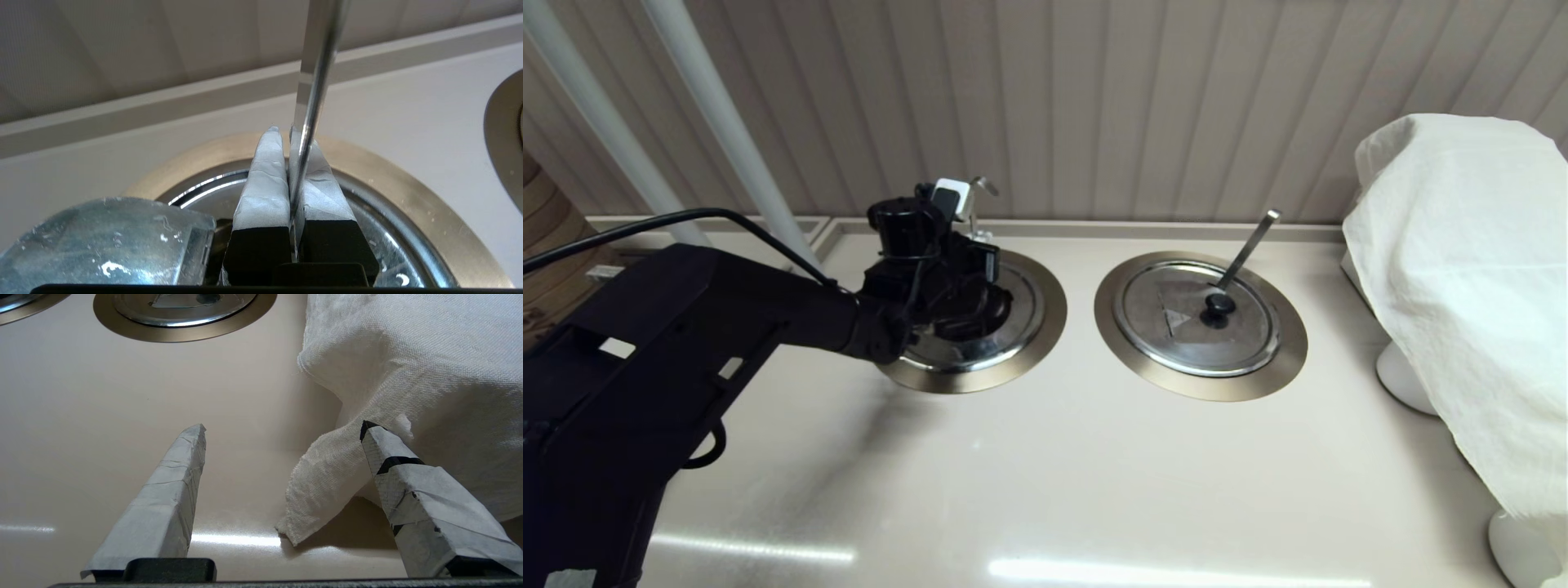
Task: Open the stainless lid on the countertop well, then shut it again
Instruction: Stir with a spoon
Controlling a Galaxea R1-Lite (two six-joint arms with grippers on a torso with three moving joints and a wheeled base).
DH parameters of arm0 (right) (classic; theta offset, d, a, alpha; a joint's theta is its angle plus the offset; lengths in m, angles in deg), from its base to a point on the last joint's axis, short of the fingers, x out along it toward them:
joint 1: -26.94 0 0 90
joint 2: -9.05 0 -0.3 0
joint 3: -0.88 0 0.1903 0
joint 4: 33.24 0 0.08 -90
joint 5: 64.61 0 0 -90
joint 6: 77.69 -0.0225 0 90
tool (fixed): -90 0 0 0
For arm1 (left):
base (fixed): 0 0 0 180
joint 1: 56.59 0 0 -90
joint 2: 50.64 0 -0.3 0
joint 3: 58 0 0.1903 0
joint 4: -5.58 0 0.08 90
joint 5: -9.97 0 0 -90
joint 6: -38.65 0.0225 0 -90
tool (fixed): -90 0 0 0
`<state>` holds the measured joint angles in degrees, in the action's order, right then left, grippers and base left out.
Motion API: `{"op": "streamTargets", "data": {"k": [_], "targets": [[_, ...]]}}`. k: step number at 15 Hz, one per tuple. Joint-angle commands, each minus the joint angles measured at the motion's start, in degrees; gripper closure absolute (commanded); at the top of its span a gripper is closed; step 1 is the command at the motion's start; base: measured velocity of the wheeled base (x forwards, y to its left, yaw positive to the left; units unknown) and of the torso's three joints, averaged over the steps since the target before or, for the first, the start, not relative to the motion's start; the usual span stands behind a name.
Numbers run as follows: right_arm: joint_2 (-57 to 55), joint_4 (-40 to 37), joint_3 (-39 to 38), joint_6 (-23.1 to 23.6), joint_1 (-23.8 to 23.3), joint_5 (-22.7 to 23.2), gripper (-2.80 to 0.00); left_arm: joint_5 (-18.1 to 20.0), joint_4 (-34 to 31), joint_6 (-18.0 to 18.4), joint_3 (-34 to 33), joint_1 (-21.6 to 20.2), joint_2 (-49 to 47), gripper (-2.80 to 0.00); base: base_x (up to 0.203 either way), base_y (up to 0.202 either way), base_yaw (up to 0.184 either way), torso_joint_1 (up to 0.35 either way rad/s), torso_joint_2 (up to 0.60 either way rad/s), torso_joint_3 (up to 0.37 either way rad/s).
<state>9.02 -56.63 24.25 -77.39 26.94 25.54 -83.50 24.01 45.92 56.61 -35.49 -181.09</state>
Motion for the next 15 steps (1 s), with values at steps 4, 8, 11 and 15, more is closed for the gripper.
{"op": "streamTargets", "data": {"k": [4, 8, 11, 15], "targets": [[0.0, 0.0, 0.0, 0.0, 0.0, 0.0, -2.80, -0.4, 0.7, -2.8, 3.8, -0.3, 0.0, 0.00, 0.000, 0.000, 0.000, 0.000, 0.00, 0.000], [0.0, 0.0, 0.0, 0.0, 0.0, 0.0, -2.80, -0.3, 0.4, -2.9, 2.7, 0.2, 0.6, 0.00, 0.000, 0.000, 0.000, 0.000, 0.00, 0.000], [0.0, 0.0, 0.0, 0.0, 0.0, 0.0, -2.80, -0.3, -1.3, 0.2, 0.3, -0.7, 2.6, 0.00, 0.000, 0.000, 0.000, 0.000, 0.00, 0.000], [0.0, 0.0, 0.0, 0.0, 0.0, 0.0, -2.80, -0.3, -1.8, 2.8, -0.5, -3.7, 3.7, 0.00, 0.000, 0.000, 0.000, 0.000, 0.00, 0.000]]}}
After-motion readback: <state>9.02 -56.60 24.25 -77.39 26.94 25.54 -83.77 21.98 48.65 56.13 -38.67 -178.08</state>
